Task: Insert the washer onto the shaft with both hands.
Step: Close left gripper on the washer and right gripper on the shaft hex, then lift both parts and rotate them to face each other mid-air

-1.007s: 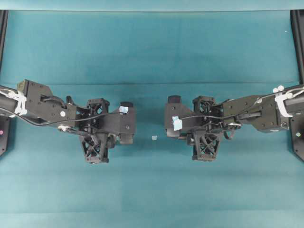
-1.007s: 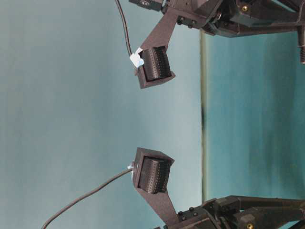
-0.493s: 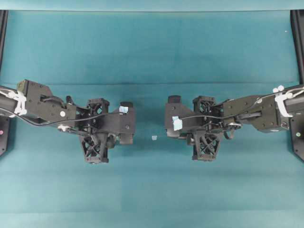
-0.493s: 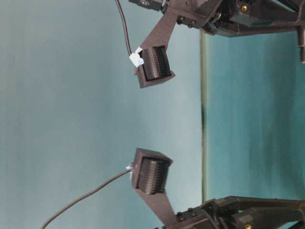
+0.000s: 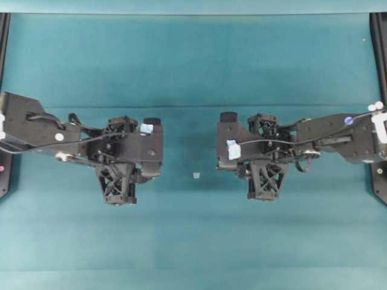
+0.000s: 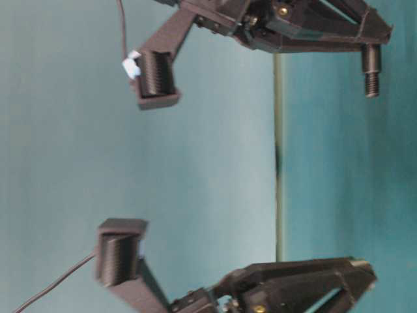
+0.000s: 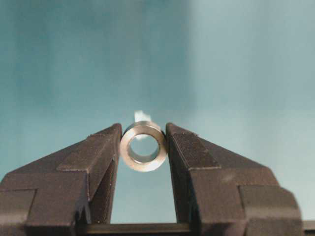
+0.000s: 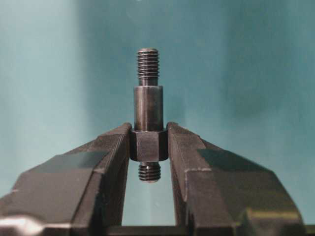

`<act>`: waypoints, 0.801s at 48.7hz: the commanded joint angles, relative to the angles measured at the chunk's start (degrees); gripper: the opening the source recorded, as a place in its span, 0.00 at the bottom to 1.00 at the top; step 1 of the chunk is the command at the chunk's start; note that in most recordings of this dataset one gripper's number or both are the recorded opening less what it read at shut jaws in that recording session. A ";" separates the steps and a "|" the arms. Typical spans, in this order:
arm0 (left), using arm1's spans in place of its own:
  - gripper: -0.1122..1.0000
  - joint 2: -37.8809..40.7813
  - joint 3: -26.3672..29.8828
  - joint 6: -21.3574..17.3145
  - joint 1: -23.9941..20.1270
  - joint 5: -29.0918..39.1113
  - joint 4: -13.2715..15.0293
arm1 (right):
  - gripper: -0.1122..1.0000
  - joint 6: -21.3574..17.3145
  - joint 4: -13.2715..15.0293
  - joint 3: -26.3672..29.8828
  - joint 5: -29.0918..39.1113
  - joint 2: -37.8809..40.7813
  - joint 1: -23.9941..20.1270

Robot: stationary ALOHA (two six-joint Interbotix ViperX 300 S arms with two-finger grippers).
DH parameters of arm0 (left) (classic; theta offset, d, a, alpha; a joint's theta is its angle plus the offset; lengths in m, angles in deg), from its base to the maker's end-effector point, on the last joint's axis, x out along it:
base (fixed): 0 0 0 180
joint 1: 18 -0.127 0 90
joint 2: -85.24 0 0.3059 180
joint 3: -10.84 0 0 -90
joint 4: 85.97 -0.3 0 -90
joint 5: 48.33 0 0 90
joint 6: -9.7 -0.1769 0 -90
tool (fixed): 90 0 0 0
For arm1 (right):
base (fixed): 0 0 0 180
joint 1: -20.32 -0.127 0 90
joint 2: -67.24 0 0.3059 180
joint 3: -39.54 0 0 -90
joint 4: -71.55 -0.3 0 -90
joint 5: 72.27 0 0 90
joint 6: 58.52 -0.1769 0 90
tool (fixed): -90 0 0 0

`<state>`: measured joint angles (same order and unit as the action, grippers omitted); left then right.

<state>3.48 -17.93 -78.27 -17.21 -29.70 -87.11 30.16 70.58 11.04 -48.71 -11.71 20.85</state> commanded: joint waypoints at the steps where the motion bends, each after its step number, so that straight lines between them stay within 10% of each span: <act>1: 0.41 -2.02 -0.62 -0.09 0.18 -4.31 0.00 | 0.10 -0.09 -0.09 -0.18 -2.29 -1.67 -0.70; 39: 0.41 -4.92 -6.59 1.05 1.93 -30.85 0.00 | 0.10 -11.78 -1.76 -14.68 -32.43 -7.21 -4.39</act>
<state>-0.91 -24.78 -77.40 -15.36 -58.09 -87.11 19.17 68.91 -3.72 -79.21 -18.48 17.07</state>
